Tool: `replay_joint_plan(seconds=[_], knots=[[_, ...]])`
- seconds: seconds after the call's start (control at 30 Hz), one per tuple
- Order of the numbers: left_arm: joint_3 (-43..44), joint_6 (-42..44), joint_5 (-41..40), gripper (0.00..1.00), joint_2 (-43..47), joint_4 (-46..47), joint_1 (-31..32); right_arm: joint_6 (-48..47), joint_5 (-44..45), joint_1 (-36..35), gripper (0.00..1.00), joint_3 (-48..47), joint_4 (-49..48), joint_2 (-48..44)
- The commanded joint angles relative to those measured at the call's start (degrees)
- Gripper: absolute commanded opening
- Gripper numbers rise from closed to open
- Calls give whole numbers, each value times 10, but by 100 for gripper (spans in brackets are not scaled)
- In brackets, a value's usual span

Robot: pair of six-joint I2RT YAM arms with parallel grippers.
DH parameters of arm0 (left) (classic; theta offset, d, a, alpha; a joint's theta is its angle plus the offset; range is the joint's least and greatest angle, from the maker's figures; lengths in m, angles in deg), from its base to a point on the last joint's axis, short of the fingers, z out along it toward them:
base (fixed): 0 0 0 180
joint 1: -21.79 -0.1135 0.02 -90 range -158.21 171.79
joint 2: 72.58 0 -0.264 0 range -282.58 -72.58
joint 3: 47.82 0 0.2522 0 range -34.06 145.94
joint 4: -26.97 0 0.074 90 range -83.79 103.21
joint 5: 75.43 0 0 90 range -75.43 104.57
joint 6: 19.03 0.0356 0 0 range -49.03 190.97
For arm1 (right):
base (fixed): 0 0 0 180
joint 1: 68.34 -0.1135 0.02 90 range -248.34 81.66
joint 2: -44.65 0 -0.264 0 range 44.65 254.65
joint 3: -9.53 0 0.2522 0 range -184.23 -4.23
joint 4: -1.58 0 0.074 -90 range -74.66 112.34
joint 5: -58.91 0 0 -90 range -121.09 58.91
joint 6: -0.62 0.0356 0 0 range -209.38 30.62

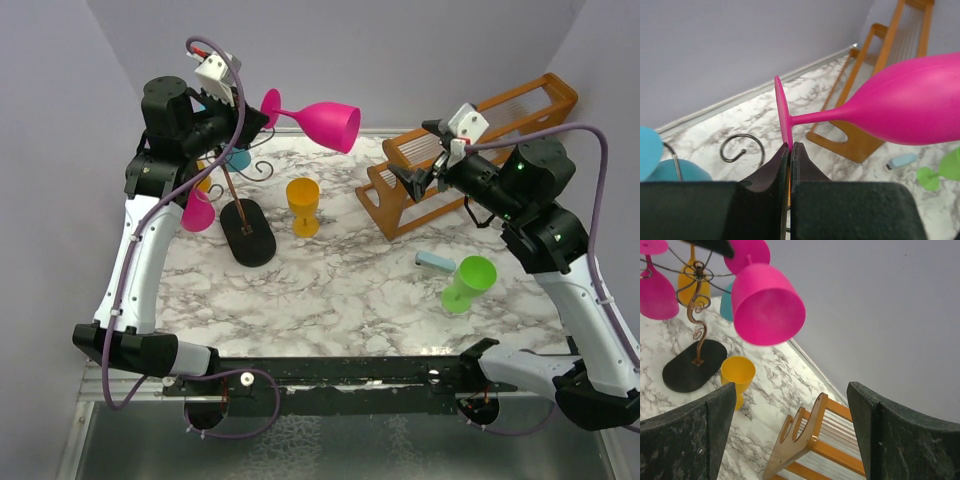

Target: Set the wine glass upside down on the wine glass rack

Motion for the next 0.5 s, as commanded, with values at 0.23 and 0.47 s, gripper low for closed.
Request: replay_joint_plan(seconds=[0.23, 0.47], knots=[[71, 121, -244, 0, 2, 1, 3, -169, -252, 3, 92, 168, 59, -23], [100, 185, -325, 0, -22, 21, 25, -187, -363, 2, 92, 289, 26, -44]])
